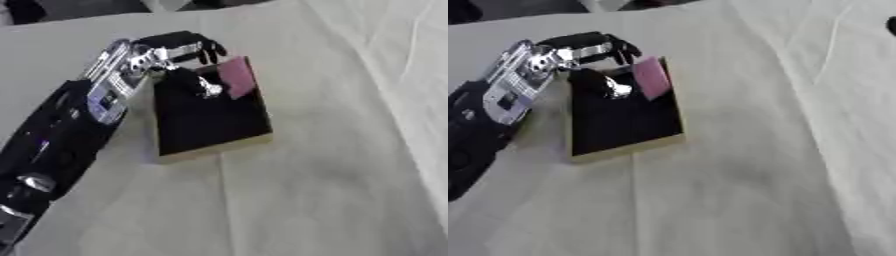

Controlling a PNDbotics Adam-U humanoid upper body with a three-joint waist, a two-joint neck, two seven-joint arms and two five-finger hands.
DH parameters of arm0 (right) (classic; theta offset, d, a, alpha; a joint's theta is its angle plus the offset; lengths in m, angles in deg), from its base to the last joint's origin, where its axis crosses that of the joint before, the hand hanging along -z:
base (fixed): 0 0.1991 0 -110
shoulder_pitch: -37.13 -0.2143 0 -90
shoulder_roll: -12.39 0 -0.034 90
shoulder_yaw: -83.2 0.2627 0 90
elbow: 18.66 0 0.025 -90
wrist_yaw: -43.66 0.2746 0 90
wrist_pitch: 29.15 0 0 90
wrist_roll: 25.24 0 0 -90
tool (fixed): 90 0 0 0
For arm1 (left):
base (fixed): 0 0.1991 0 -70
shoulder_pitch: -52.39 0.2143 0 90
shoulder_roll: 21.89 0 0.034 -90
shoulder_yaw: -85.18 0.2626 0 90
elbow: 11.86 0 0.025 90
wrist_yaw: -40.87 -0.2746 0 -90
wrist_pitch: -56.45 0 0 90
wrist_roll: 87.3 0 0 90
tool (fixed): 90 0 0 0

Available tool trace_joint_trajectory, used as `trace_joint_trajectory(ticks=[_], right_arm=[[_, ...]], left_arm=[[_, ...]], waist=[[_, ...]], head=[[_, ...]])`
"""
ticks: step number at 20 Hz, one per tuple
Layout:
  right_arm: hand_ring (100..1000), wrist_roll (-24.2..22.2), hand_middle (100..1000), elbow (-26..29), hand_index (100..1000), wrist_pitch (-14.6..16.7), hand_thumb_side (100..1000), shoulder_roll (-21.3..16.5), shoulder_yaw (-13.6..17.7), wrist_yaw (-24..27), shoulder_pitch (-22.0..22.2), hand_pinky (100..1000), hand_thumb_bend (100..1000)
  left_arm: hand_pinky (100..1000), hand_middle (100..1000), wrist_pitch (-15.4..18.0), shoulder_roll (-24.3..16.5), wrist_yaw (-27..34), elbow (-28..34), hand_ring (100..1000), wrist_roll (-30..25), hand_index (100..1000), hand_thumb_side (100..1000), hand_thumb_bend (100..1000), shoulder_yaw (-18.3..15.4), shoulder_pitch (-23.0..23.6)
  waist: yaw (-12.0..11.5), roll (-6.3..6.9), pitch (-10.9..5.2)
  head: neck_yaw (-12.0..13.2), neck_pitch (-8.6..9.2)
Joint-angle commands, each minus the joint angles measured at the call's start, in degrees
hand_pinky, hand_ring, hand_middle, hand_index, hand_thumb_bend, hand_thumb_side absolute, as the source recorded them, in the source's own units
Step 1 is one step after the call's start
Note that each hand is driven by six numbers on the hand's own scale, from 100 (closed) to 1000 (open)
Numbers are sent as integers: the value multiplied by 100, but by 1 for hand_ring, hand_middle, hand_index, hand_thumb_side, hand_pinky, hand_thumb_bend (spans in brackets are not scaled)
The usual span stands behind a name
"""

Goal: Pick up objects on the table and place them in the box.

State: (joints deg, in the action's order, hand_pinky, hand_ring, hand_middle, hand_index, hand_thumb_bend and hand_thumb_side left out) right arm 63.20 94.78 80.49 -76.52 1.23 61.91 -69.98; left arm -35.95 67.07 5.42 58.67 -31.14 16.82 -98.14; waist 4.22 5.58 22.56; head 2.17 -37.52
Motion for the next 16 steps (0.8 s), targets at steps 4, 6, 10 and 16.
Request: trace_joint_trajectory(ticks=[4, 6, 10, 16], right_arm=[[981, 8, 566, 116, 833, 7, 649, -110, 9, 26, 26, 909, 100], [980, 32, 566, 116, 833, 23, 648, -167, 29, 10, 73, 909, 100], [978, 82, 566, 116, 832, 43, 648, -236, 46, -6, 128, 908, 100], [979, 97, 566, 116, 832, 69, 647, -258, 54, -27, 154, 908, 100]], left_arm=[[911, 757, -15, -360, 247, 555, 801, 55, 915, 473, 292, -53, -60], [910, 759, 3, -642, 368, 874, 804, 40, 915, 453, 299, -102, -1], [911, 761, -185, -1165, 628, 1230, 804, 92, 915, 437, 307, -370, 139], [920, 774, -150, -1735, 913, 1073, 823, 168, 916, 412, 343, -733, 320]], waist=[[-49, 33, -126], [-101, 69, -173], [-177, 103, -248], [-209, 93, -243]], head=[[-71, 16], [-138, -14], [-210, -49], [-190, -113]])
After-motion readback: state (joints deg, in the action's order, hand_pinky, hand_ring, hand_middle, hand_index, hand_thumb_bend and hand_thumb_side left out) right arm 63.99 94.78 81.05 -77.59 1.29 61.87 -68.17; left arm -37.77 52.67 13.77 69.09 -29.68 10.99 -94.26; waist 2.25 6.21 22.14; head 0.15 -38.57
